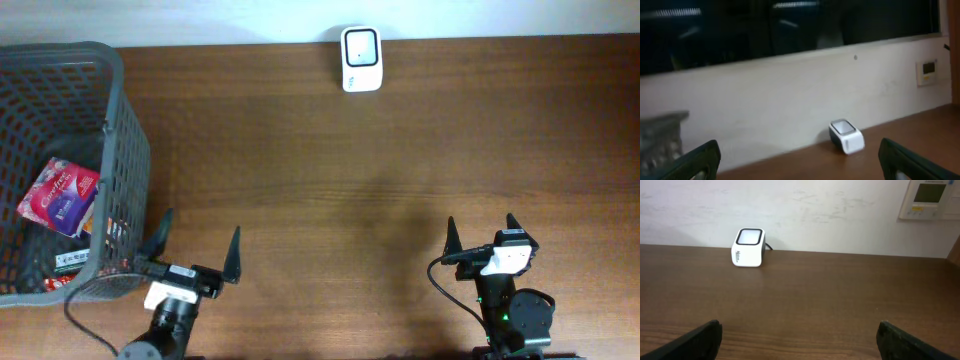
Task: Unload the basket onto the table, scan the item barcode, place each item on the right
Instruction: 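Reach the left gripper into the grey basket toward the Carefree pack, then grasp the purple Carefree liner pack in the basket with the left gripper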
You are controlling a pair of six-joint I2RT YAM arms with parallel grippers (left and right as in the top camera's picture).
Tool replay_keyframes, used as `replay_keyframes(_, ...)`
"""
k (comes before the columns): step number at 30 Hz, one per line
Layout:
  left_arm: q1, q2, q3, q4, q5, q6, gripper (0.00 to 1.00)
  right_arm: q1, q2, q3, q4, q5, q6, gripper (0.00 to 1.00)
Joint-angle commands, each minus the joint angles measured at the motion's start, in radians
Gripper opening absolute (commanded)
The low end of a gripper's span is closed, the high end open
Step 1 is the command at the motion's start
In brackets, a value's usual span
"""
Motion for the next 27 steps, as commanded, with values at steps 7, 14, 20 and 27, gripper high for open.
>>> replay_keyframes(7, 0.001, 0.096, 0.353, -0.040, -0.014, 0.114, 0.99, 0.002, -0.006, -0.007, -0.005, 0.008, 0.001, 0.98)
replay_keyframes(14, 0.002, 0.731, 1.151, -0.768, -0.021, 0.235, 0.99, 0.002, -0.006, -0.007, -0.005, 0.008, 0.001, 0.98)
replay_keyframes(20, 0.003, 1.225, 1.873, -1.420, -0.277, 0.109, 0.99, 0.002, -0.006, -0.007, -0.005, 0.008, 0.001, 0.98)
replay_keyframes(27, 0.307, 1.385, 1.951, -1.425, -0.481, -0.187, 0.99, 0.002, -0.006, -0.007, -0.005, 0.008, 0.001, 0.98)
